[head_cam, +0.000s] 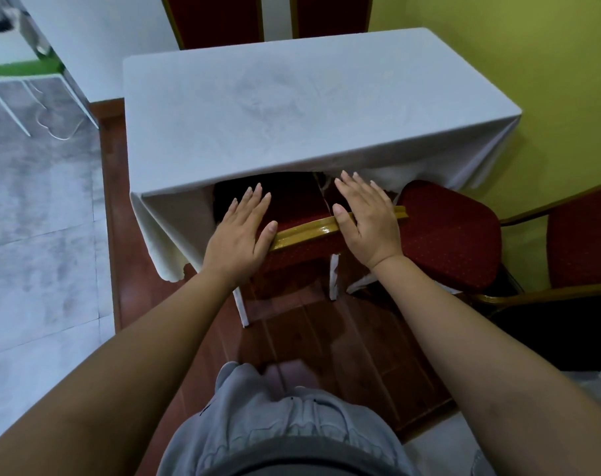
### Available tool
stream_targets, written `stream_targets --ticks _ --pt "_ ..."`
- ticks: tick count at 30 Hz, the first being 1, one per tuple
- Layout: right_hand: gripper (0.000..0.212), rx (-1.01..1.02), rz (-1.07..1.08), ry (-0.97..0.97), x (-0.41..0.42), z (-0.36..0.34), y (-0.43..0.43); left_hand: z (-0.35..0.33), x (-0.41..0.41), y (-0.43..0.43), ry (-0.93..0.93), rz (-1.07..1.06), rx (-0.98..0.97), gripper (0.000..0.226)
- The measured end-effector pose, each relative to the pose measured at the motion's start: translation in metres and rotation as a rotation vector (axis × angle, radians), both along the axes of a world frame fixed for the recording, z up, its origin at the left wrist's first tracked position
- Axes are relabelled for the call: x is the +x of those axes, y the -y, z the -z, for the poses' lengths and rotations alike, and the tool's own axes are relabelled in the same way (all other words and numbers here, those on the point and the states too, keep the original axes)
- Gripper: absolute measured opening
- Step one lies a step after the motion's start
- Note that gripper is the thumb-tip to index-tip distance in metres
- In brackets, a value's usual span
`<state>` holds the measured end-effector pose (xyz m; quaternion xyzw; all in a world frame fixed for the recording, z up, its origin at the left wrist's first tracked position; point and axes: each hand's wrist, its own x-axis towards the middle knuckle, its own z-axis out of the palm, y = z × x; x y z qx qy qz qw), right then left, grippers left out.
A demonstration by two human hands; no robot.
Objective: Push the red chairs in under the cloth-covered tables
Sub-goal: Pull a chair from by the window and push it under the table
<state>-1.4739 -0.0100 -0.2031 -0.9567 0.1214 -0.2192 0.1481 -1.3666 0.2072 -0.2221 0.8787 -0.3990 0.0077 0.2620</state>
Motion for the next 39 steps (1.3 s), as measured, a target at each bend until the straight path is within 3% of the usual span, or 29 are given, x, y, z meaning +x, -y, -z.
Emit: stream_targets --ticks 5,18,39 --pt "0.064 0.128 0.084 -0.037 0.005 -0.005 -0.001 0.0 -0.001 0.0 -0.007 -0.009 0.009 0.07" --pt "0.061 0.083 0.098 -0.031 0.014 -0.002 0.001 0.0 0.006 0.001 0.03 -0.014 -0.031 0.067" --pt "0.061 0.139 0.061 -0.11 0.011 -0.002 0.01 -0.008 0.008 0.011 0.046 -0.043 0.097 0.068"
